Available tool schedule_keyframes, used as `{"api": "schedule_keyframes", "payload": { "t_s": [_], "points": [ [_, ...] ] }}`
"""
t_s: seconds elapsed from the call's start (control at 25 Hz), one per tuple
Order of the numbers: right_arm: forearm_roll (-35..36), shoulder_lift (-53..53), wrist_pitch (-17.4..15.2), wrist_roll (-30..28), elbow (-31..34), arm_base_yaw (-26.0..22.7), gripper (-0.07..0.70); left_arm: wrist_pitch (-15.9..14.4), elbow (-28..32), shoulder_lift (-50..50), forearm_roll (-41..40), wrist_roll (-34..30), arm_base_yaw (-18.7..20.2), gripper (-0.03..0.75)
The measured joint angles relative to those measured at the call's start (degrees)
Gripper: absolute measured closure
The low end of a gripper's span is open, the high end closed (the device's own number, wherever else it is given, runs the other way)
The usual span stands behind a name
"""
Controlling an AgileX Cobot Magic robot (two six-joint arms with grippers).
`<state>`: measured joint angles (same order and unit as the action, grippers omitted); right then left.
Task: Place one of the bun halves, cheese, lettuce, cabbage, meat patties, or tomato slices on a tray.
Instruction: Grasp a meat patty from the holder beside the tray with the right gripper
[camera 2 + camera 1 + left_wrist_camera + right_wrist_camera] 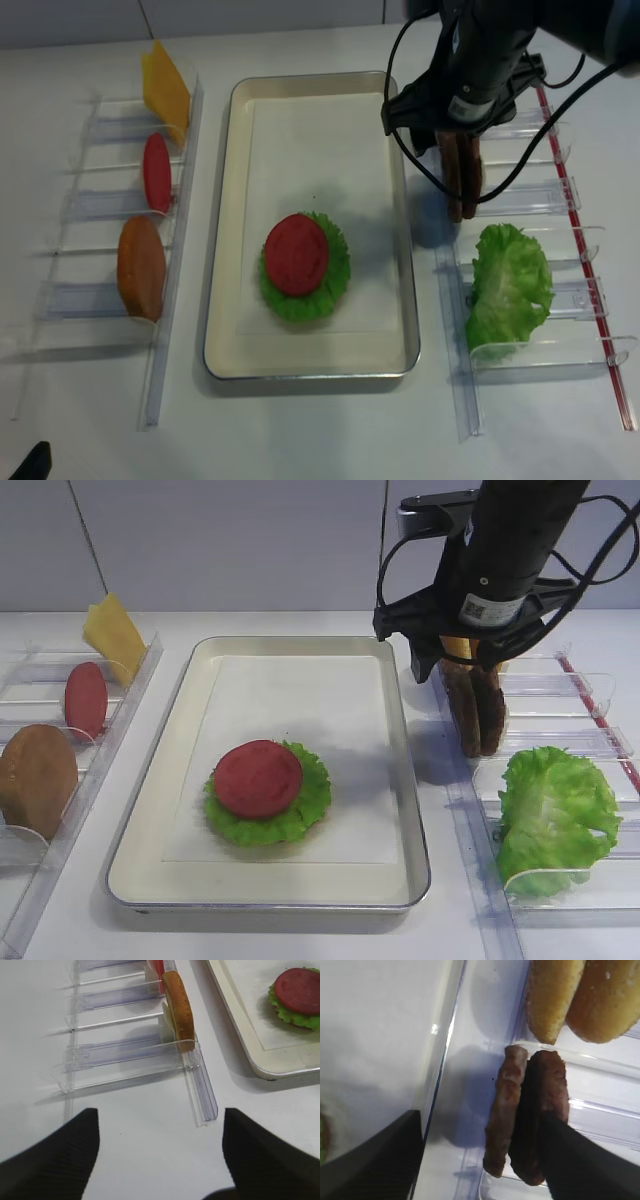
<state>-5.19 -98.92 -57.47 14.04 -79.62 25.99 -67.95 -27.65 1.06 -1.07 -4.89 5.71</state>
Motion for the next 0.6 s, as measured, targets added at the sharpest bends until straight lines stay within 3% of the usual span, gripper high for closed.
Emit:
{"api": "schedule_keyframes", "payload": {
  "t_s": [0.6],
  "points": [
    [-0.04,-3.93,1.35,1.50,-0.07,0.08,0.196,0.00,0.00,0.00,0.00,0.00,0.00,0.230]
  ]
}}
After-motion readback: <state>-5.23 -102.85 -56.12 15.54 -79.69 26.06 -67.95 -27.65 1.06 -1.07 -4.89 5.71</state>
